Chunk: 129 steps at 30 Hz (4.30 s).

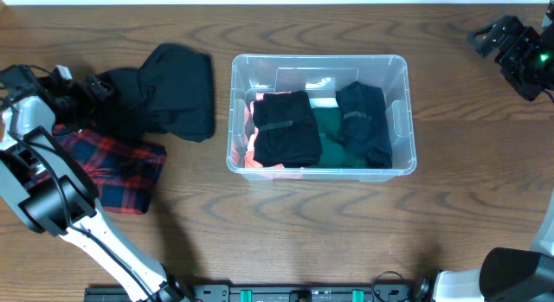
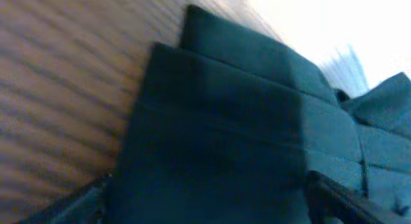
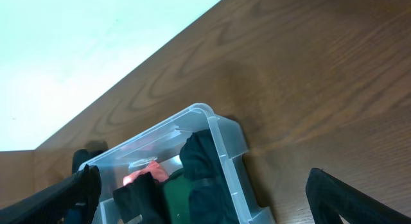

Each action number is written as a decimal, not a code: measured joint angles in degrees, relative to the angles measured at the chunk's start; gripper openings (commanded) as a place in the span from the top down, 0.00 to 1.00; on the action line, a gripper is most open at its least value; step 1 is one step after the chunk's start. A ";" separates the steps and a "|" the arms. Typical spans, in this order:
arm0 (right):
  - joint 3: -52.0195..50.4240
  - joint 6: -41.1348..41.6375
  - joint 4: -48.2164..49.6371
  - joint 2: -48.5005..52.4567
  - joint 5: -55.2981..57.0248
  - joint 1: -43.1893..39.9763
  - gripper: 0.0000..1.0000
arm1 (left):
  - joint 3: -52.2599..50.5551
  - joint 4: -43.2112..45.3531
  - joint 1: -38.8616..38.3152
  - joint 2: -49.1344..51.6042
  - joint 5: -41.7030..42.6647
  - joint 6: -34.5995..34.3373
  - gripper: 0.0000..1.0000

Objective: Pack container
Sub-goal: 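Lift the black garment over and into the bin, then release and press the black garment flat in the bin, then move the left gripper to the plaid shirt and grasp it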

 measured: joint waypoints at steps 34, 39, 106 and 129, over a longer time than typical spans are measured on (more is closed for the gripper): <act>0.00 0.00 0.00 0.00 0.00 0.00 0.01 | -0.39 -8.68 -0.96 -32.37 15.58 -5.42 0.94; 0.00 0.00 -0.02 0.00 0.00 0.00 0.01 | -0.42 -4.85 -2.29 -40.39 17.22 -12.02 0.94; 0.00 -0.02 -0.02 0.00 0.00 0.00 0.01 | -0.98 0.87 -73.72 -30.97 -25.86 -43.71 0.43; 0.00 0.00 0.00 0.00 0.00 0.00 0.01 | -0.68 -35.89 -39.67 -46.86 -43.98 -26.05 0.02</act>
